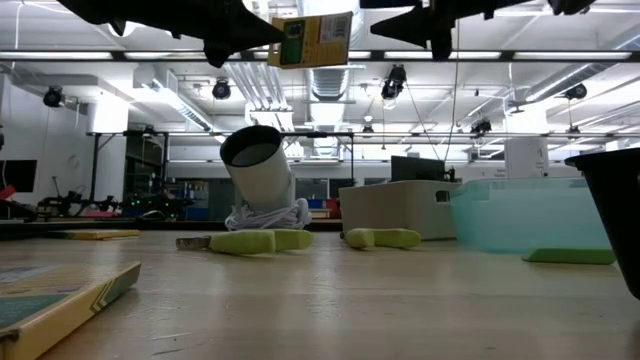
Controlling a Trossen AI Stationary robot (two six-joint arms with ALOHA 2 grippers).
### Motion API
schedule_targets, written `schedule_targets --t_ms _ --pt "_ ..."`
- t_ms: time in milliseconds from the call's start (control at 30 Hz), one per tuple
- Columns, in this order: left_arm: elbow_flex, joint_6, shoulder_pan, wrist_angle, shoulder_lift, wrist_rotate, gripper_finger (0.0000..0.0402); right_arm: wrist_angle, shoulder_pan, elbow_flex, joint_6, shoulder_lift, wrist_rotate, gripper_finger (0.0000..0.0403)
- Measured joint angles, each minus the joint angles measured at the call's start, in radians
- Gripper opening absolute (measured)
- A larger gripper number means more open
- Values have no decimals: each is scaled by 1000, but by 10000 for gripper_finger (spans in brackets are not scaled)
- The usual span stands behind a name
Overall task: Pick & Place School Supplies
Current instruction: Put the yellow crayon box into the green bin
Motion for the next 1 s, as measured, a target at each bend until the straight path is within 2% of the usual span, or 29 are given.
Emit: schedule_targets --t_ms 200,433,1000 --pt "0 0 0 0 0 0 5 125 -1 0 -98 92 2 236" --pt "0 0 0 0 0 3 5 283 -4 0 -178 149 110 233" --pt "0 -1 0 0 0 51 5 287 -16 0 -115 146 98 233"
